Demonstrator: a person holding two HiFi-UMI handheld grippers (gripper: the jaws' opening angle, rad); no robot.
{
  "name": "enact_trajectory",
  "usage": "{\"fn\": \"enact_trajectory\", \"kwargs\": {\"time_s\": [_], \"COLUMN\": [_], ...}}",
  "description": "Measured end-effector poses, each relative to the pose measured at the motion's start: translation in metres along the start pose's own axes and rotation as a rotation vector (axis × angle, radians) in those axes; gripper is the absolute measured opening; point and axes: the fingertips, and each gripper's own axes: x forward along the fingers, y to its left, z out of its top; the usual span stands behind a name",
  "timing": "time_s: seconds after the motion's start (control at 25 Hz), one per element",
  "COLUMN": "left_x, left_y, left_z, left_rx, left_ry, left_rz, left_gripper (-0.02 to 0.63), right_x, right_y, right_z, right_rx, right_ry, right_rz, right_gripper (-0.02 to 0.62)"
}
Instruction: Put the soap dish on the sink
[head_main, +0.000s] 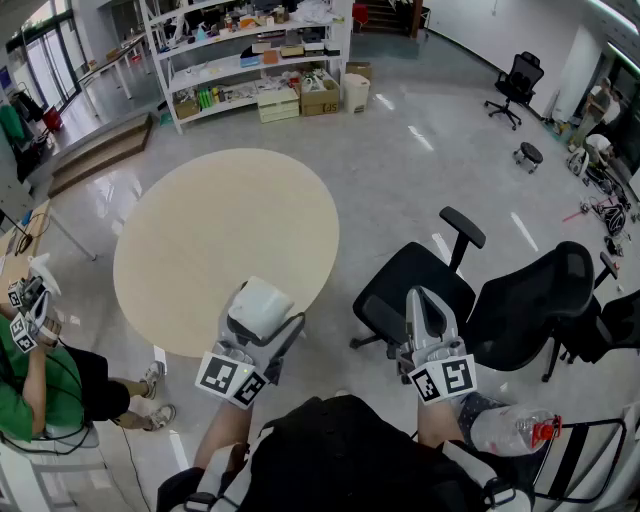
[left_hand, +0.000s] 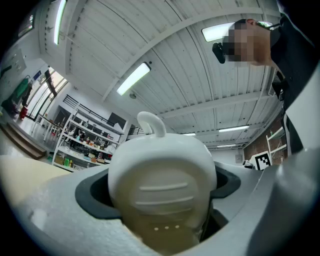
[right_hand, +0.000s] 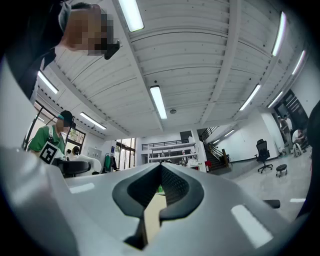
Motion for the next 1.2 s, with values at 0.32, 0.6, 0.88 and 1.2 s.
{"fn": "enact_trajectory", "kwargs": {"time_s": [0.32, 0.6, 0.88, 1.2], "left_x": [-0.004, -0.004, 0.009, 0.028], "left_y": [0.003, 0.005, -0.034, -0.130], "left_z": [0.000, -0.007, -0.018, -0.050], "left_rx": [-0.008, -0.021, -0.056, -0.069], "left_ry": [0.015, 0.047, 0.070, 0.095], "left_rz": [-0.038, -0.082, -0.267, -0.469], "left_gripper": [0.509, 0.509, 0.509, 0.509], "right_x": [-0.008, -0.013, -0.080, -0.197], "right_y": [0.010, 0.022, 0.018, -0.022], "right_z": [-0.001, -0.004, 0.006, 0.028], "right_rx": [0.001, 0.004, 0.008, -0.022], "right_ry": [-0.009, -0.007, -0.013, -0.065], "right_rz": [-0.035, -0.047, -0.213, -0.446], "right_gripper": [0.005, 0.006, 0.006, 0.006]}}
